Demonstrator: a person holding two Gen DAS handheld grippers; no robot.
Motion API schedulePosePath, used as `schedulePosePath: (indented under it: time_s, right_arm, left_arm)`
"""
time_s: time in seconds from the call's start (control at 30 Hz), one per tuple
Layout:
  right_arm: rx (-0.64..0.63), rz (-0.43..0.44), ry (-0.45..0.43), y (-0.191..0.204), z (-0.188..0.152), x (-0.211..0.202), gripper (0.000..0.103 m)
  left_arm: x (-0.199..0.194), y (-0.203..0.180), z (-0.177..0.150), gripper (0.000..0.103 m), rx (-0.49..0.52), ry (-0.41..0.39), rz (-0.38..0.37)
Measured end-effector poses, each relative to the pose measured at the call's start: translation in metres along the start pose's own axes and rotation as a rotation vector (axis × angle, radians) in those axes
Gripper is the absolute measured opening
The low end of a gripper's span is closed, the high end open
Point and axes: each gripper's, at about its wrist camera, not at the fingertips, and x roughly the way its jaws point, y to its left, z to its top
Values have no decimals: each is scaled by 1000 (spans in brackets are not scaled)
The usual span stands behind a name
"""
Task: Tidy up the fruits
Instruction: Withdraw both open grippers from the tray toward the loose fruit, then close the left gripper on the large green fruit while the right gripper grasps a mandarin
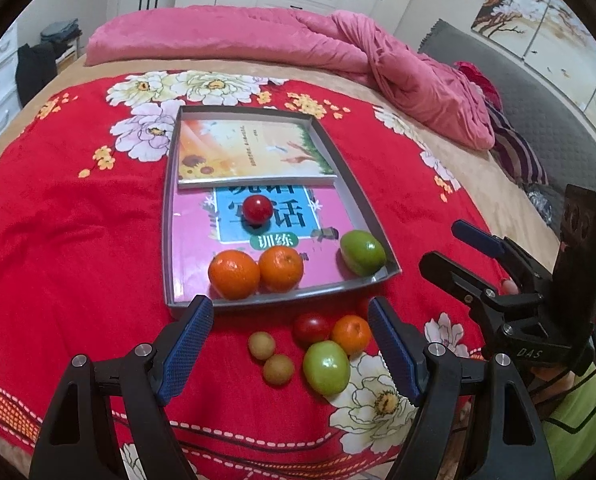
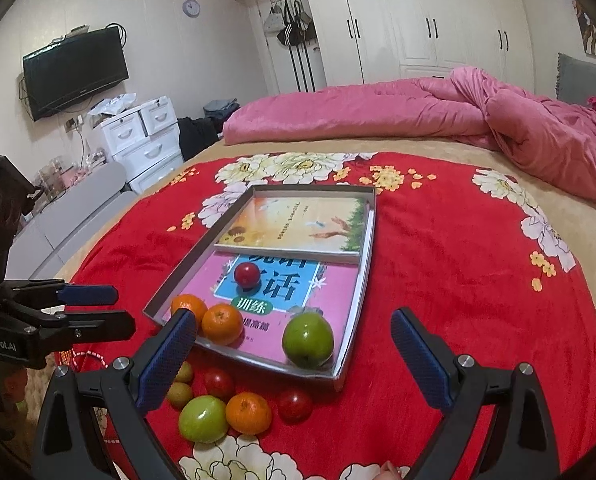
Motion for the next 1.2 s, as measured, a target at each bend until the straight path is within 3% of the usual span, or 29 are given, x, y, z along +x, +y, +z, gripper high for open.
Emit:
schedulePosePath:
  time_s: [1.2]
  right_arm:
    - [11,-13,179,5,-35,12,98]
  left_arm:
    - [25,-23,-39,81,95,158,-57]
